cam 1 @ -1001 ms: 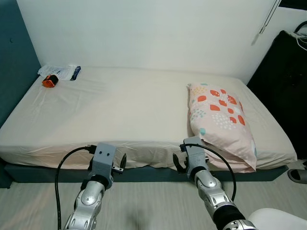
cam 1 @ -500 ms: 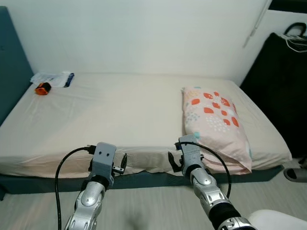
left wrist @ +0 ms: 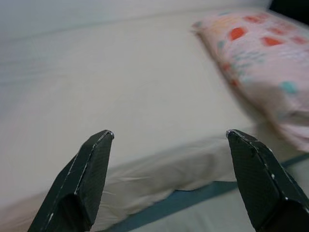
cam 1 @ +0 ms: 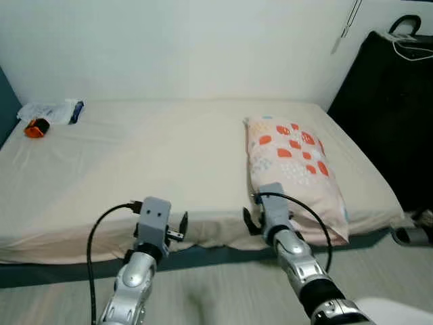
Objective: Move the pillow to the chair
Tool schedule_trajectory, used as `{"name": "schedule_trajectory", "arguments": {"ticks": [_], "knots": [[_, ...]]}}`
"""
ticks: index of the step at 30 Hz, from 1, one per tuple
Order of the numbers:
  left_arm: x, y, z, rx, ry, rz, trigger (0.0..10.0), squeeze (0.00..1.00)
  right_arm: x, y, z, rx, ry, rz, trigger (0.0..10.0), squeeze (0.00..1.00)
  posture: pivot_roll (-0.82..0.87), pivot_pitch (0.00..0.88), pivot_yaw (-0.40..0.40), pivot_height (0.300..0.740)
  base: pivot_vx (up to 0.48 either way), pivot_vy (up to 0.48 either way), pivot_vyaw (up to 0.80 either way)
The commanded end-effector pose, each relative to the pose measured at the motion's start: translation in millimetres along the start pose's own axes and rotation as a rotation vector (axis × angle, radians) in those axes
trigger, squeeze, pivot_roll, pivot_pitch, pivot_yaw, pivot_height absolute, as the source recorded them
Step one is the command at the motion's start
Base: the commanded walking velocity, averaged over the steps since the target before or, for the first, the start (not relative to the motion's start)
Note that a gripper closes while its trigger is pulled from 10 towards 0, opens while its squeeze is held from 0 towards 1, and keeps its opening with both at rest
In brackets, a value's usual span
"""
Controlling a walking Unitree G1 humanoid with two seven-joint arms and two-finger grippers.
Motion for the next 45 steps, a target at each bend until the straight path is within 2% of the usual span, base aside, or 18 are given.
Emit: {"name": "schedule_trajectory", "arguments": {"ticks": [1,17,22,24,34,45], "knots": [[-1,-6.0,-0.3,-0.016,0.002,0.011,10.0,0.00,-13,-8.5,4.2,-0.020,0.039,-0.007,10.0,0.00,0.06,0.000,-0.097,0.717,0.349,0.000,0.00],[-2,-2.7,1.2,0.000,0.003,0.014,10.0,0.00,-15,-8.2,4.5,-0.013,0.046,-0.006,10.0,0.00,0.06,0.000,-0.101,0.717,0.346,0.000,0.00],[-2,-2.3,1.3,0.000,0.004,0.013,10.0,0.00,-16,-4.5,4.8,0.015,0.053,0.018,10.0,0.00,0.06,0.000,-0.101,0.717,0.345,0.000,0.00],[-2,-2.2,1.6,0.001,0.004,0.012,10.0,0.00,-17,2.5,5.2,0.053,0.057,0.046,10.0,0.00,0.06,0.000,-0.098,0.717,0.347,0.000,0.80],[-2,-1.0,2.1,0.003,0.007,0.009,10.0,0.00,-19,6.1,6.3,0.066,0.062,0.028,10.0,0.00,0.06,0.000,-0.097,0.717,0.338,0.000,0.16],[-1,-2.3,3.5,-0.010,-0.003,0.012,10.0,0.00,-22,3.8,7.6,0.056,0.071,0.026,10.0,0.00,0.06,0.000,-0.093,0.717,0.000,0.000,0.00]]}}
Point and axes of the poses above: a point about 5 cm out from each wrist's last joint towards the gripper, its own z axis pointing back from the gripper into the wrist, its own x axis along the axis of the wrist's last joint, y = z × x, the point moved 5 cm from there along -z, pointing out of the wrist towards the gripper, and after that the axes turned 4 degrees about z, right-handed, at the moved point
